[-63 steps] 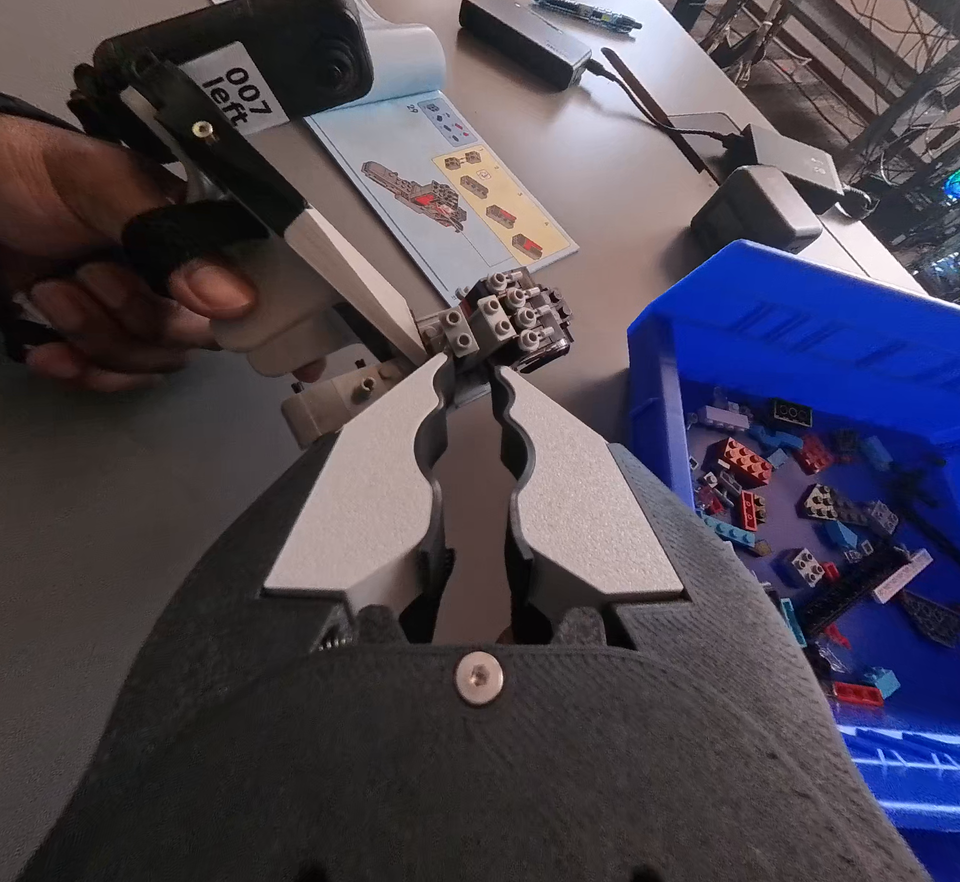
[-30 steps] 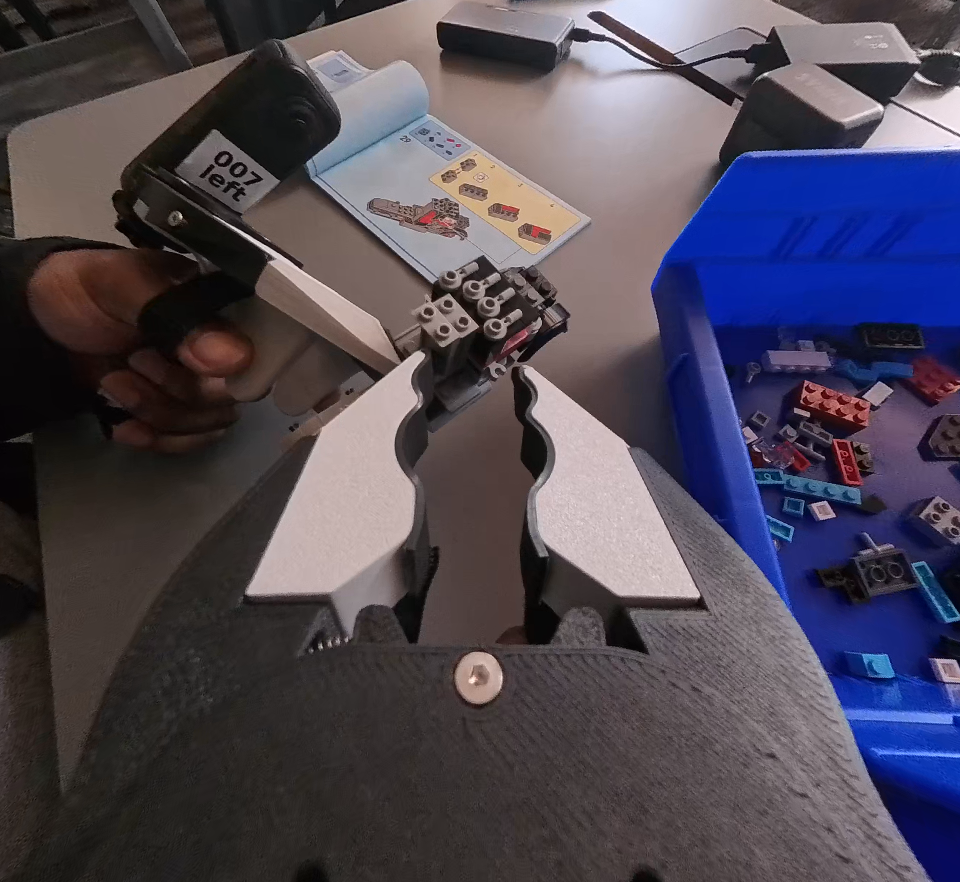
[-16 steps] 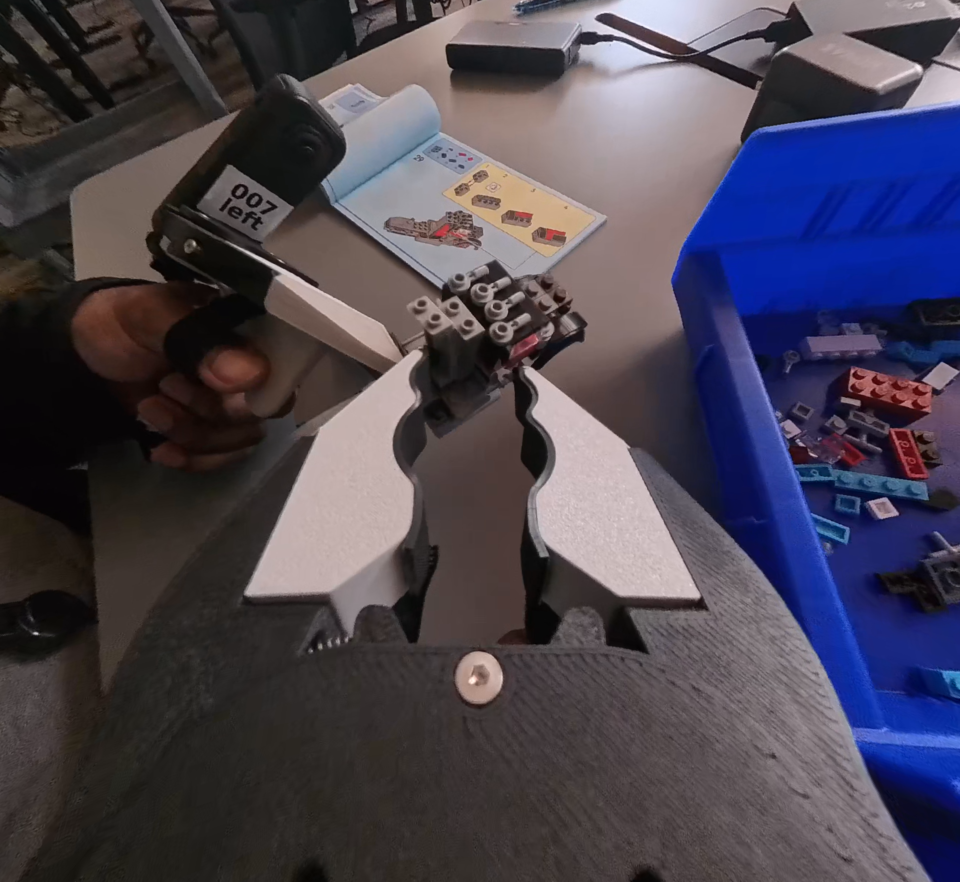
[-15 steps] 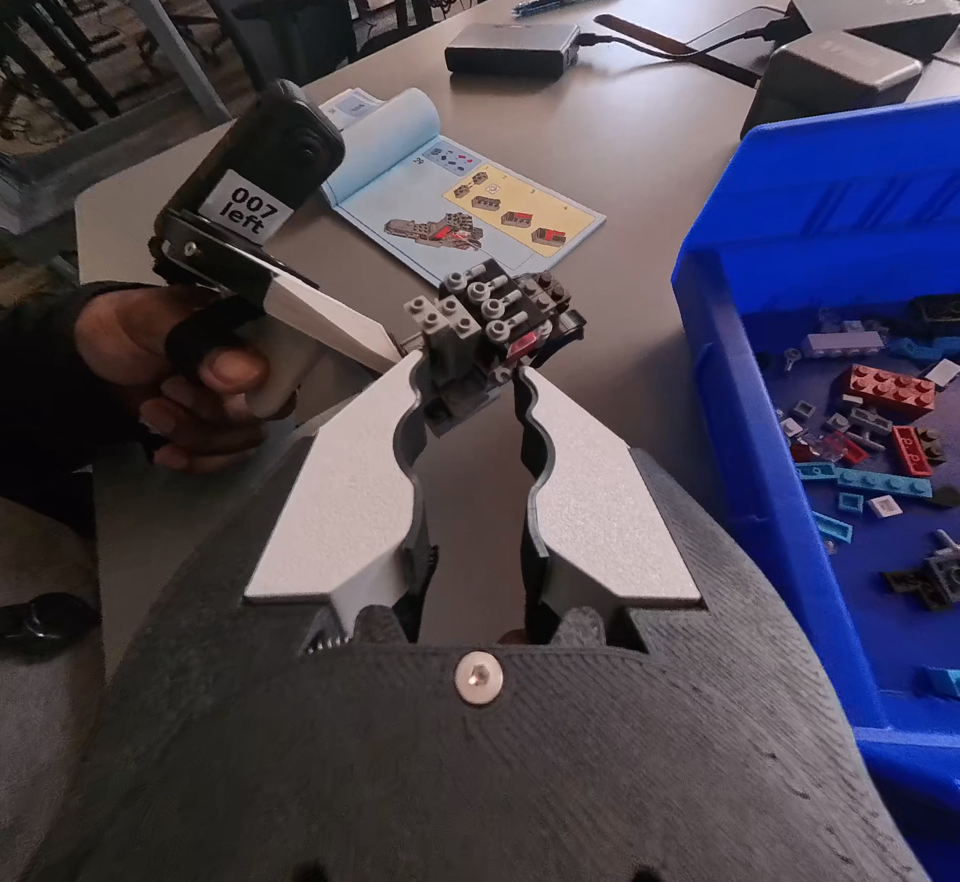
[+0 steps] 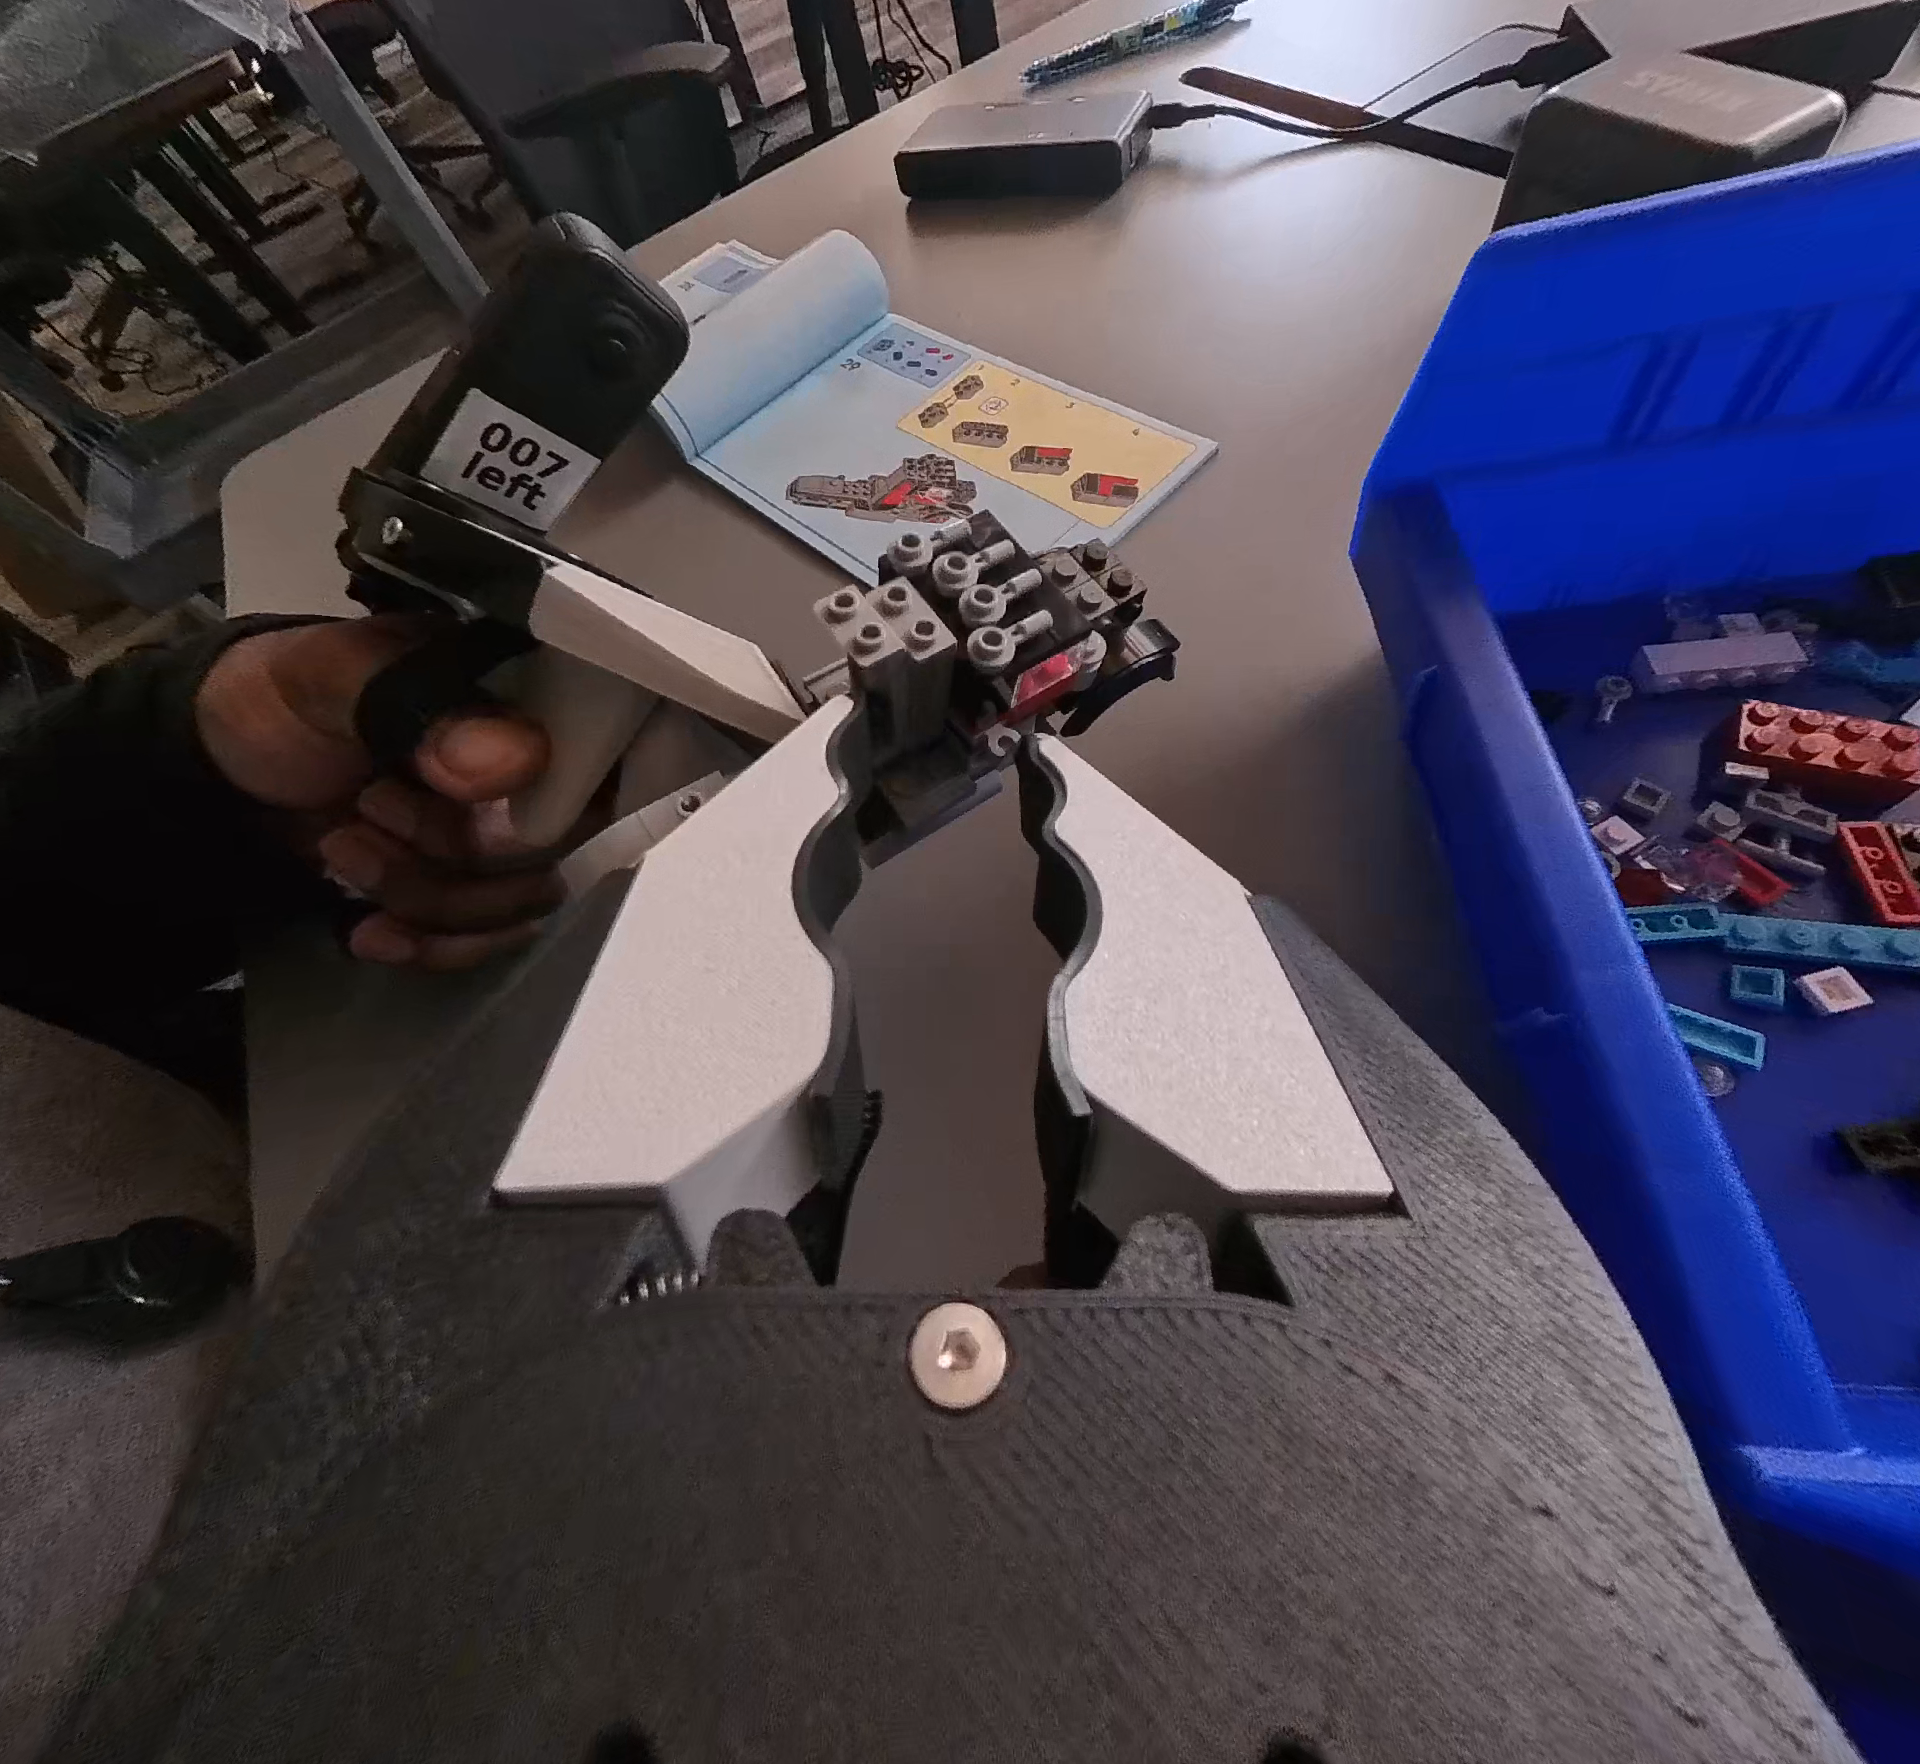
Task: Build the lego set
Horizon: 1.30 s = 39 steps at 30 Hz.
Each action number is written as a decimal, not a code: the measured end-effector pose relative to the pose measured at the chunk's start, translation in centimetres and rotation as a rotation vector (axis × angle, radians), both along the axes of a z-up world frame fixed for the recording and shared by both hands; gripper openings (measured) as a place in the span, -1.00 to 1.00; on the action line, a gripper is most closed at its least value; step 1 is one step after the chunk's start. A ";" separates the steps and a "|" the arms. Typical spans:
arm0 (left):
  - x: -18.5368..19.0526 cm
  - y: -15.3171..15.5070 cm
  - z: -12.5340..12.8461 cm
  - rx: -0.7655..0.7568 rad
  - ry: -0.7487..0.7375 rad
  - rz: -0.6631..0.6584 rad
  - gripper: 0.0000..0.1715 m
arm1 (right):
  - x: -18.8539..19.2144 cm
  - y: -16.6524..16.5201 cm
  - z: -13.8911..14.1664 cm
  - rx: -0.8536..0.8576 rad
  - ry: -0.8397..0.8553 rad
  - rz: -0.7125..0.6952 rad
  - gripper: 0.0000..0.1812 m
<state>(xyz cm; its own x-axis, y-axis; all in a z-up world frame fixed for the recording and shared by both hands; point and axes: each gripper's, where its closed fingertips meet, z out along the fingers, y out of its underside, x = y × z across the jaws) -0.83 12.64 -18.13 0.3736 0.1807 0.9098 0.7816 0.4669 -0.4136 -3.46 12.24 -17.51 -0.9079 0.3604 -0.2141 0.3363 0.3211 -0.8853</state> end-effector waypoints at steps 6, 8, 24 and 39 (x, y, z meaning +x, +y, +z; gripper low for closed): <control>0.0 -0.1 0.2 0.004 0.012 0.004 -0.78 | 0.0 -0.2 0.1 -0.020 -0.010 -0.010 -0.67; 0.0 -0.1 0.2 0.005 0.010 0.006 -0.78 | 0.0 -0.2 0.0 -0.019 -0.009 -0.015 -0.67; -0.7 -1.2 0.5 0.138 -0.056 0.022 -0.79 | 0.0 -0.4 1.0 -0.244 -0.251 -0.064 -0.50; -0.9 -1.5 2.6 0.226 0.068 0.029 -0.77 | 2.3 -1.8 1.7 -0.560 -0.658 -0.024 -0.64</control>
<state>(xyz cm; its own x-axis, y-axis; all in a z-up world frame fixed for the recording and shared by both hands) -1.68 11.18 -15.52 0.4328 -0.0133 0.9014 0.7404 0.5756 -0.3471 -1.18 10.43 -15.85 -0.5308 0.0623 -0.8452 0.8370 -0.1181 -0.5343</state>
